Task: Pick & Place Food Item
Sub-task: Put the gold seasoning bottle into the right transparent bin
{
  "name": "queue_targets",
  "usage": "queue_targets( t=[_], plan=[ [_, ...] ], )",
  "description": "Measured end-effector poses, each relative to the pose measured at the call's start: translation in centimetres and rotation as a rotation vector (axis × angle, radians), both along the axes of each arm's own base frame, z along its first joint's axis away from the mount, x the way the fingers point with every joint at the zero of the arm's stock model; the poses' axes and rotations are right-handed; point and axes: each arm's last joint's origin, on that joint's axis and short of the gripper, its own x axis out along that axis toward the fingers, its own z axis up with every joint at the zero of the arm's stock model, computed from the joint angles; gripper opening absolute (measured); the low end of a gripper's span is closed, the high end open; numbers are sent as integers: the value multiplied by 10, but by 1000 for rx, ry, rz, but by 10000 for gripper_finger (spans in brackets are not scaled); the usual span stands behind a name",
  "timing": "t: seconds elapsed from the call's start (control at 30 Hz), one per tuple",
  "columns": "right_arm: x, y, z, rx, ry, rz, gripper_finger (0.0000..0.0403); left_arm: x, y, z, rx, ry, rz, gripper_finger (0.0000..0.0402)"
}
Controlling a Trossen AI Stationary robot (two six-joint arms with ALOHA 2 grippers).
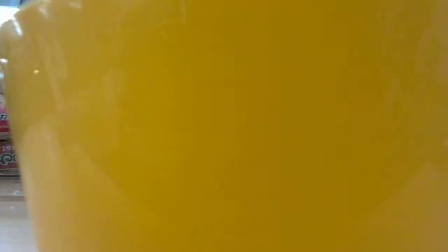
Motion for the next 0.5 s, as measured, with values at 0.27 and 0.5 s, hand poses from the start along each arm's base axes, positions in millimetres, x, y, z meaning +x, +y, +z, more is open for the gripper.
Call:
queue_targets(
  t=[0.27,0.5],
  plan=[
    [25,32,1,-188,-69,312,372,8,0,-11,-6,86,-8,268],
    [57,46,-9,-189,-59,425,372,19,0,-16,-12,62,-19,268]
  ],
)
